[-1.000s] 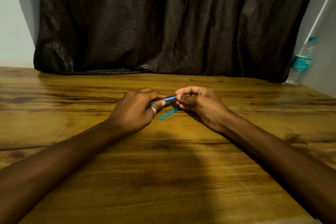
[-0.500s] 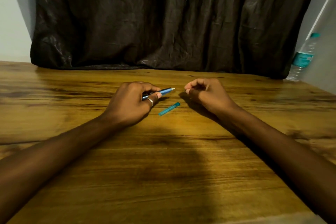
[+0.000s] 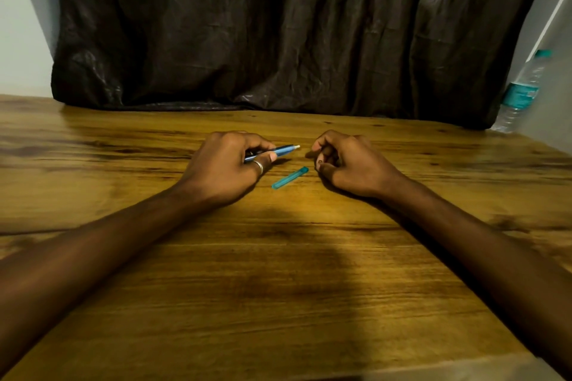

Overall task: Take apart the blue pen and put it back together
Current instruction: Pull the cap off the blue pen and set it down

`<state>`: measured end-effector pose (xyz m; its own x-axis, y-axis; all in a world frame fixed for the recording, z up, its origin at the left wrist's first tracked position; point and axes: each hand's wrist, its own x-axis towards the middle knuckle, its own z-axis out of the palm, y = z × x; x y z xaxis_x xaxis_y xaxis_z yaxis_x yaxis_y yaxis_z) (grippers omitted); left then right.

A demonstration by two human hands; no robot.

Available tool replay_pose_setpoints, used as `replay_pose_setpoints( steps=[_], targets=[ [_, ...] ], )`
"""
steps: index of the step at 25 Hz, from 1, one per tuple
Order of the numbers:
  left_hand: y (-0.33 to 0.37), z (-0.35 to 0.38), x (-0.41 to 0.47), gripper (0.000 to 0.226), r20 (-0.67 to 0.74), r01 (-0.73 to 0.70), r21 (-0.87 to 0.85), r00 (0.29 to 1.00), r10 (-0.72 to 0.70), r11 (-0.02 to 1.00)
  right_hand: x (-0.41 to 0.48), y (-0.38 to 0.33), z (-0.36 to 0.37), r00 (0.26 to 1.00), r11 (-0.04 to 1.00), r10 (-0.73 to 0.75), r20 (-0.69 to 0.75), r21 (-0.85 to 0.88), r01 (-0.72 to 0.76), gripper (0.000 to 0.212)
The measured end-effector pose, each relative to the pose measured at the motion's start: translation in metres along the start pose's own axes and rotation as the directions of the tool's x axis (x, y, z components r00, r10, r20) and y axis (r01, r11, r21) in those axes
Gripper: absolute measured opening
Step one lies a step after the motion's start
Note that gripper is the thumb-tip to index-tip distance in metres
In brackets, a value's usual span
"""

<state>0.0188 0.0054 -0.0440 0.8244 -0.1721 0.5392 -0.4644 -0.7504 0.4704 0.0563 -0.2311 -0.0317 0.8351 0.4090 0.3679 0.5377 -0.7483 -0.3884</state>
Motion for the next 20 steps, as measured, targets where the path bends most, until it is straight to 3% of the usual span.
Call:
replay_pose_setpoints(
  steps=[3, 8, 14, 20],
  targets=[
    [0.000, 0.001, 0.000, 0.028, -0.001, 0.003, -0.003, 1.000, -0.003, 1.000, 0.001, 0.001, 0.000, 0.999, 0.999, 0.024, -0.025, 0.038, -0.023, 0.030],
    [0.001, 0.002, 0.001, 0.026, -0.020, 0.022, -0.050, 1.000, -0.023, 0.999, 0.010, -0.010, -0.005, 0.969, 0.968, 0.109, -0.220, 0.244, -0.054, 0.013],
    [0.000, -0.003, 0.003, 0.028, -0.089, 0.015, -0.053, 0.996, -0.019, 0.998, 0.036, -0.029, -0.016, 0.994, 0.927, 0.060, -0.087, 0.375, -0.023, 0.011],
    [0.000, -0.002, 0.003, 0.026, -0.098, 0.008, -0.034, 0.995, -0.011, 0.999, 0.033, -0.030, -0.009, 0.996, 0.923, 0.033, -0.088, 0.385, 0.003, 0.015]
  ],
)
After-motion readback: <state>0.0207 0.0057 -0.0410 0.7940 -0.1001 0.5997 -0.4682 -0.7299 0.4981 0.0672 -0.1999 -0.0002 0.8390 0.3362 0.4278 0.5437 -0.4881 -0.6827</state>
